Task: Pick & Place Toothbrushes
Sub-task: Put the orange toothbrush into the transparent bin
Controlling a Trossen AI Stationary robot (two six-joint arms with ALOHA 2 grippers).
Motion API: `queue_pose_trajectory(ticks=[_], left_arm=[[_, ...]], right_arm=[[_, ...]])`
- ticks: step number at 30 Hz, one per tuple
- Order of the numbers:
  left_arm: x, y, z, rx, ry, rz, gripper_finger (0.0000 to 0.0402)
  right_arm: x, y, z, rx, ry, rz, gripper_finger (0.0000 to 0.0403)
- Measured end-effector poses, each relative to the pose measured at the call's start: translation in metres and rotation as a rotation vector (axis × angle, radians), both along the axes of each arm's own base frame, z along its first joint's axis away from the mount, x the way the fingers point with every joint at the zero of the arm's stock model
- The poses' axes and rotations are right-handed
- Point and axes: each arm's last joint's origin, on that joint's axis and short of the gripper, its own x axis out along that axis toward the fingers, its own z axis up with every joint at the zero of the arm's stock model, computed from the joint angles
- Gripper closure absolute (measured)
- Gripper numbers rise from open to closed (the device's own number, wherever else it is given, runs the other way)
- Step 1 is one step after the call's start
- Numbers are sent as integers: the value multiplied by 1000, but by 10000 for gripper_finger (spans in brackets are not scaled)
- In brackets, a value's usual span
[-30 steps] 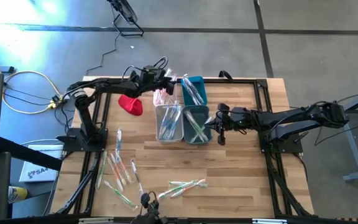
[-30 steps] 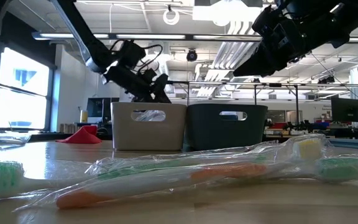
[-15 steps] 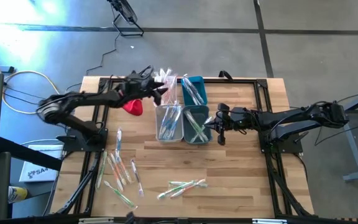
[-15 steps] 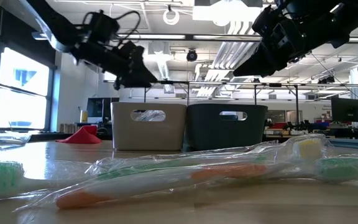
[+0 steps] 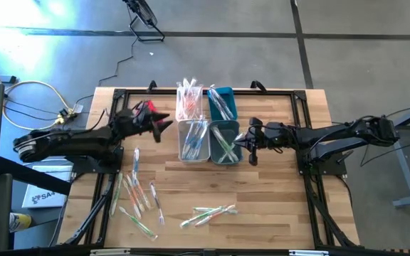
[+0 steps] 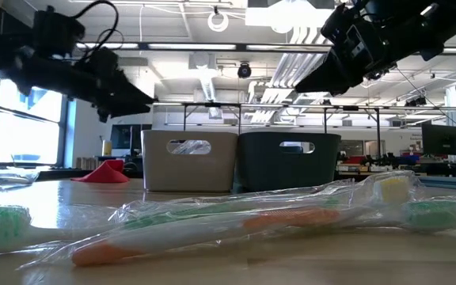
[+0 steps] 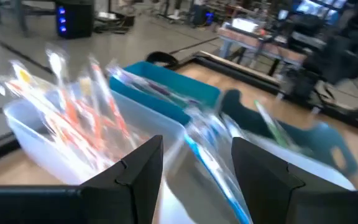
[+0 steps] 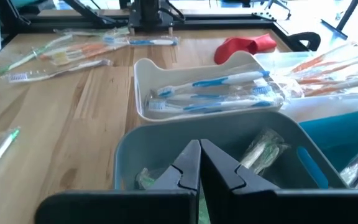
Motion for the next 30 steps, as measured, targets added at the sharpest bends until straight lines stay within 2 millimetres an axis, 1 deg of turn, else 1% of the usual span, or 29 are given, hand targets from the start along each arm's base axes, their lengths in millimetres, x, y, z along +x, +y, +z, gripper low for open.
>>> queue_pose_trajectory(ticks=[2, 7, 10, 15, 20, 22, 25, 28, 30], left_arm=[[-5, -9, -6, 5, -8, -29, 213], [-11, -26, -8, 25, -50, -110, 213], [-10, -36, -6, 40, -71, -189, 213], [-10, -53, 0, 123, -95, -311, 213], [-12, -67, 2, 145, -95, -400, 213], [-14, -70, 3, 151, -95, -394, 213], [-18, -72, 6, 150, -113, -360, 213], [-22, -73, 3, 139, -76, -332, 213], [-27, -73, 4, 140, -77, -310, 213]], right_arm=[[0, 0, 1, -1, -13, -1, 401], [1, 0, 3, -2, -32, 0, 401], [1, 0, 3, 24, -41, -10, 401], [1, 0, 3, 88, -47, -36, 401], [2, 0, 6, 81, -75, -66, 401], [3, 2, 9, 91, -106, -75, 401], [5, 9, 13, 99, -125, -43, 401], [9, 19, 23, 95, -146, -13, 401], [11, 26, 31, 88, -123, -4, 401]])
